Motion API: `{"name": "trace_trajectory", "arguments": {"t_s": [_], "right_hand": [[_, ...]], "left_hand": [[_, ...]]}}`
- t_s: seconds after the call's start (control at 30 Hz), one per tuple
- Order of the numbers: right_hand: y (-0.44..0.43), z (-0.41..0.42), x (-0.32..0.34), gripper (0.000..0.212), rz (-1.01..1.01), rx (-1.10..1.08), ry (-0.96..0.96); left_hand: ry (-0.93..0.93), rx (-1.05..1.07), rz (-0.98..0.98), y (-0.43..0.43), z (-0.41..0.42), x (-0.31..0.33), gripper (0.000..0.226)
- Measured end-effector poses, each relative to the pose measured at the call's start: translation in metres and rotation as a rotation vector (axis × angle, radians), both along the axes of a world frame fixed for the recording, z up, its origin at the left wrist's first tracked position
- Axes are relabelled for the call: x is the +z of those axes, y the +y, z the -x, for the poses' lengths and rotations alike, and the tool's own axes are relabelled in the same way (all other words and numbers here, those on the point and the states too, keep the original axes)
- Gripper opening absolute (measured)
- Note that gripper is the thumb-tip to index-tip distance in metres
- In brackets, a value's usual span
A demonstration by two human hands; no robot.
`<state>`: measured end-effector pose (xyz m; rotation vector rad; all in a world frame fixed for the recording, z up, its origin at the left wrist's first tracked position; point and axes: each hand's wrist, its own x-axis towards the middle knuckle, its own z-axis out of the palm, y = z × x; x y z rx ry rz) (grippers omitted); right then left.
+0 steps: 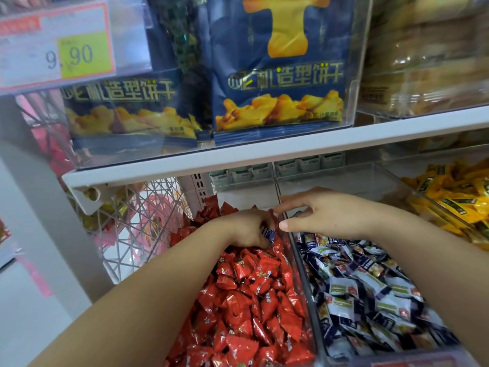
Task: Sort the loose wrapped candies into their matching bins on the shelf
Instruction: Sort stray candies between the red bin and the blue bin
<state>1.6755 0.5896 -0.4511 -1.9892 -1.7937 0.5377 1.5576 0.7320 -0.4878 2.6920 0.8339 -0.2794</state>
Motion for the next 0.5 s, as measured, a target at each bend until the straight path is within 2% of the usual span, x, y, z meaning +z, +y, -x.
{"name": "trace_trajectory", "arguments": {"t_s": [0.13,0.5], "right_hand": [[-0.0008,0.0013,-0.0001,0.041,-0.003,-0.001,0.002],[-0.0005,0.0017,0.0022,0.037,-0.003,-0.004,0.004]], "left_hand": [[0.024,-0.003,0.02,0.0006,-0.0004,0.0016,0.044],[-0.077,-0.003,0.067,0.002,0.0037,-0.0007,0.038]]}}
